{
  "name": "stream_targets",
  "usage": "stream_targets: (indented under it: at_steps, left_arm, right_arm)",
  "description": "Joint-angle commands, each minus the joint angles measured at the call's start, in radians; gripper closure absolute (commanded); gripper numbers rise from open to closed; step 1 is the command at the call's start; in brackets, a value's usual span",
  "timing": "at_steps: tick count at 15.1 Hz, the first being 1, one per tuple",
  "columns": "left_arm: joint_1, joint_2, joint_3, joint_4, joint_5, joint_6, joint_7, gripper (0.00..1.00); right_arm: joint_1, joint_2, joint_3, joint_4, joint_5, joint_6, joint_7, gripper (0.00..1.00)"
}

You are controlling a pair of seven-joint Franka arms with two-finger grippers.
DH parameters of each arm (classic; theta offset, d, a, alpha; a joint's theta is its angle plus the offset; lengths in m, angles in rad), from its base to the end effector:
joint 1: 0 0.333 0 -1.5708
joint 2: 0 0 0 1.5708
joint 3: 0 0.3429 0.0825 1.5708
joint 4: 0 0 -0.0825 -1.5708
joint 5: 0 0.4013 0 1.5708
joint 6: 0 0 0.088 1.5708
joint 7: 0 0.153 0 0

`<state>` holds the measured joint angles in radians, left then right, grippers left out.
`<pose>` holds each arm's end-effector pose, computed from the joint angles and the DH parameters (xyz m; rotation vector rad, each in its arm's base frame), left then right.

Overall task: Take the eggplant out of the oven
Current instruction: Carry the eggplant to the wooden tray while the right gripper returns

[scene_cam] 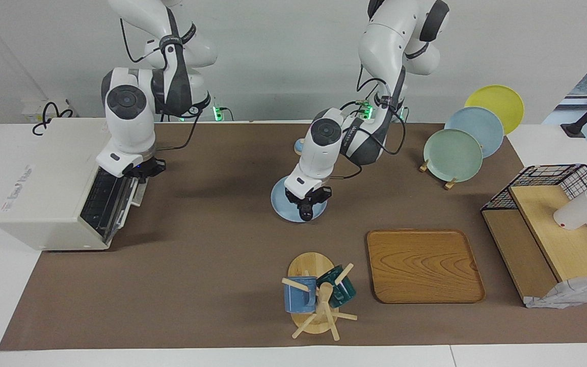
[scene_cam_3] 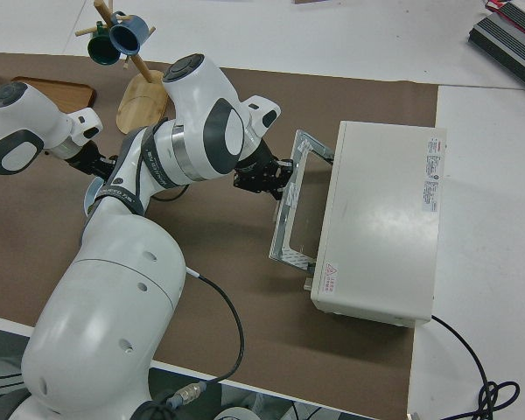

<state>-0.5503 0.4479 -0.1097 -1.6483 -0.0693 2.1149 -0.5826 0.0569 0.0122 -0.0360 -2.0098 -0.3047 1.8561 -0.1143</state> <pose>0.5557 -0.4296 0.3272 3.0414 -0.0470 -0.0691 0.5484 -0.0251 0.4138 2.8321 0.3501 -0.2558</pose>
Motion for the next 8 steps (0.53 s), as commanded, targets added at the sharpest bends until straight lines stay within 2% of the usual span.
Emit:
stream_targets:
  at_steps: [1,3,6,8]
  left_arm:
    - [0.116,0.003,-0.002,0.154,0.005,-0.172,0.03,1.0]
    - [0.159,0.034,-0.001,0.202,0.009,-0.178,0.065,1.0]
    - [0.277,0.051,-0.001,0.228,0.013,-0.19,0.211,1.0]
    - [0.36,0.09,-0.002,0.24,0.013,-0.175,0.301,1.0]
  right_arm:
    - [-0.058,-0.034,0.002,-0.014,-0.03,-0.027,-0.077,1.0]
    - [-0.089,-0.06,0.001,-0.014,-0.028,-0.046,-0.12,1.0]
    - [-0.1,-0.098,-0.001,0.003,-0.01,-0.07,-0.156,1.0]
    - [-0.095,-0.103,0.002,0.09,0.03,-0.174,-0.156,1.0]
